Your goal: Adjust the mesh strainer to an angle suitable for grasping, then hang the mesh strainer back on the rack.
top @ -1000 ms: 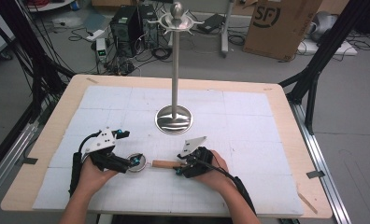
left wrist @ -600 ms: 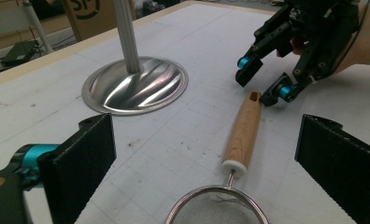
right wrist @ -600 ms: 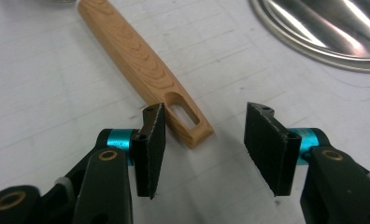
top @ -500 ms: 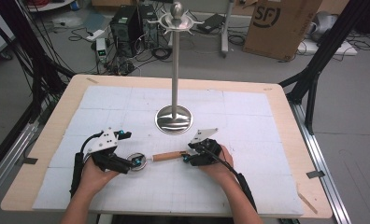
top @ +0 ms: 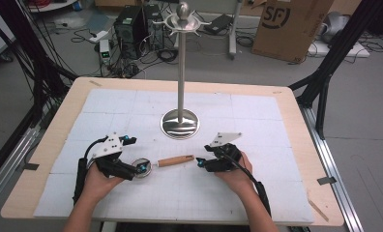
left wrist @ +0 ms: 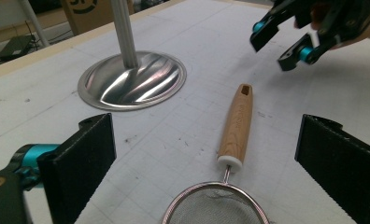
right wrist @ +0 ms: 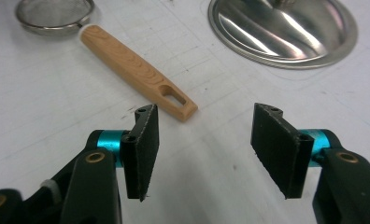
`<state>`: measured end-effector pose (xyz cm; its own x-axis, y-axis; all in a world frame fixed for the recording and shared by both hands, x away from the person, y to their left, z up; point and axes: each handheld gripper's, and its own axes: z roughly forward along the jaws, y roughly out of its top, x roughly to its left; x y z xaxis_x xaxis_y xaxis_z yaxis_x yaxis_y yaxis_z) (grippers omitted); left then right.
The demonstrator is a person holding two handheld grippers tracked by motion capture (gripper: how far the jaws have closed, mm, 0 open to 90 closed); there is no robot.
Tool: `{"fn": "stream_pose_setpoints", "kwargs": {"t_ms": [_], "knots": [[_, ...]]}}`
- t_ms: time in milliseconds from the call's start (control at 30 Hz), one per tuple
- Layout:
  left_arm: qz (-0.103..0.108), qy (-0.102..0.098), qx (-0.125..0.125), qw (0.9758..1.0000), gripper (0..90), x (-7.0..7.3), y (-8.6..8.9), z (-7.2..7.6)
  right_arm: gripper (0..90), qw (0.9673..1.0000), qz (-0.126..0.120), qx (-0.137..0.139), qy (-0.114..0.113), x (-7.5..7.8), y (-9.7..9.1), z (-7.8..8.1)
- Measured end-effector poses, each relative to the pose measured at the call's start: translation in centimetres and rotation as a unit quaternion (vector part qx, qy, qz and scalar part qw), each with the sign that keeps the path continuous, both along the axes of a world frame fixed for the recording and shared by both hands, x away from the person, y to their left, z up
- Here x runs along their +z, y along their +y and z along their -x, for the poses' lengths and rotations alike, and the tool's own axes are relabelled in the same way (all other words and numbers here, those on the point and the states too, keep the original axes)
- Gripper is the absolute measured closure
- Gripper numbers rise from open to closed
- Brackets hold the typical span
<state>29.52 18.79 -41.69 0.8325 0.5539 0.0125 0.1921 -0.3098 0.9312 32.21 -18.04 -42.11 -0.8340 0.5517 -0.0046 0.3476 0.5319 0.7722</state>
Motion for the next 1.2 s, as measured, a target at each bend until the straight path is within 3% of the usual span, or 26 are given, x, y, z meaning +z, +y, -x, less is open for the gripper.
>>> {"fn": "stream_pose_setpoints", "kwargs": {"t_ms": [200, 400, 567, 1200], "knots": [[-0.004, 0.006, 0.003, 1.0000, 5.9, -0.2, -0.1, -0.2, 39.1, 0.9981, -0.054, -0.024, -0.018, 1.2, -3.9, 2.2], [-0.008, 0.005, 0.007, 0.9999, 5.9, -0.2, 0.2, -0.3, 36.7, 0.9957, -0.080, -0.041, -0.022, 1.3, -5.9, 2.8], [0.001, 0.003, 0.007, 1.0000, 5.9, -0.1, 0.4, -0.2, 35.5, 0.9948, -0.089, -0.046, -0.022, 1.3, -6.5, 2.9], [0.003, 0.002, 0.008, 1.0000, 5.9, -0.1, 0.4, -0.3, 33.4, 0.9945, -0.092, -0.045, -0.024, 1.2, -6.6, 2.8]]}}
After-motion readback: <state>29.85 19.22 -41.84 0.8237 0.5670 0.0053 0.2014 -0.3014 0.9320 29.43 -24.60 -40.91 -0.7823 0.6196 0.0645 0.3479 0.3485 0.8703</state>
